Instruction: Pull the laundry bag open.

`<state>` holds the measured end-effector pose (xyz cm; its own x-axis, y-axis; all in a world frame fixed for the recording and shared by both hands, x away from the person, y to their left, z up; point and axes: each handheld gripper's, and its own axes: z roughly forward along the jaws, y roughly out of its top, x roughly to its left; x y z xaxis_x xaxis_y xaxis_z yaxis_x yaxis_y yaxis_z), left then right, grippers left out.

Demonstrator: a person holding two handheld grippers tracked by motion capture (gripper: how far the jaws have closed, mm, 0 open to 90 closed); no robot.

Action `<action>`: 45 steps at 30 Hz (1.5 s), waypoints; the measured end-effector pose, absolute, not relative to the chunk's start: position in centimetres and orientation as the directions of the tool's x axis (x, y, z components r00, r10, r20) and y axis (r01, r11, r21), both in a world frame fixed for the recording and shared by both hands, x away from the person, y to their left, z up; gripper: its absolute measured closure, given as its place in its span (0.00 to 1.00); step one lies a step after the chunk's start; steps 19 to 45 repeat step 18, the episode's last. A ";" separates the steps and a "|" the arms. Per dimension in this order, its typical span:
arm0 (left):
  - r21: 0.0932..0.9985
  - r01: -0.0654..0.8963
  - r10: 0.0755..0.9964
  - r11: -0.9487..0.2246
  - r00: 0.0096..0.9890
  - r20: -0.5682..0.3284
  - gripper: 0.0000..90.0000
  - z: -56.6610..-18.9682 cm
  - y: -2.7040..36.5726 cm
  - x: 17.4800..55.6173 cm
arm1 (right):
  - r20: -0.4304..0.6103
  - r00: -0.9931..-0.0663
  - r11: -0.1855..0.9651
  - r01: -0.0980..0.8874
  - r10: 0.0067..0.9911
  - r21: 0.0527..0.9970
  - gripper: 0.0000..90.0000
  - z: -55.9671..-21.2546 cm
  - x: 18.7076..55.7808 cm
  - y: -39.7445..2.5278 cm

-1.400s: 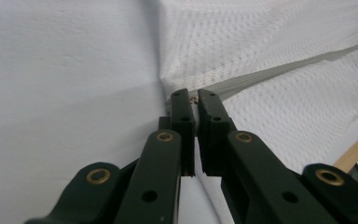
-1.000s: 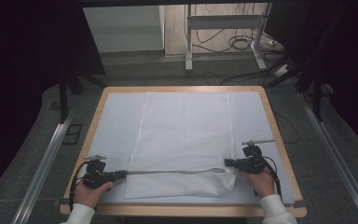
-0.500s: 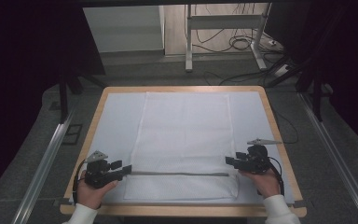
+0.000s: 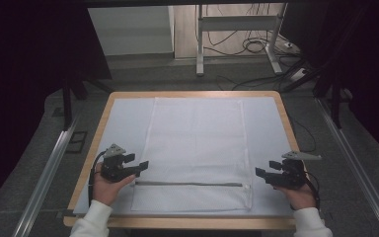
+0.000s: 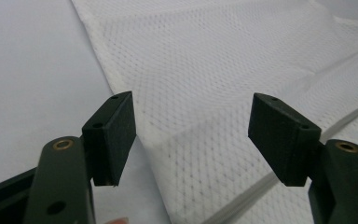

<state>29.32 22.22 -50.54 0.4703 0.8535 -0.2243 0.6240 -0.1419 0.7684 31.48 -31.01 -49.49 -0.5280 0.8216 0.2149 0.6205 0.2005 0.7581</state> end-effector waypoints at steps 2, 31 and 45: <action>0.757 0.638 0.859 -0.142 0.459 -0.226 0.36 -50.8 22.4 29.2 | 0.208 -0.524 0.199 0.616 0.826 0.762 0.29 -49.7 31.6 -31.3; 0.735 0.664 0.866 -0.134 0.440 -0.239 0.35 -51.4 23.8 28.5 | 0.161 -0.531 0.207 0.566 0.832 0.798 0.24 -49.7 31.7 -31.3; 0.735 0.664 0.866 -0.134 0.440 -0.239 0.35 -51.4 23.8 28.5 | 0.161 -0.531 0.207 0.566 0.832 0.798 0.24 -49.7 31.7 -31.3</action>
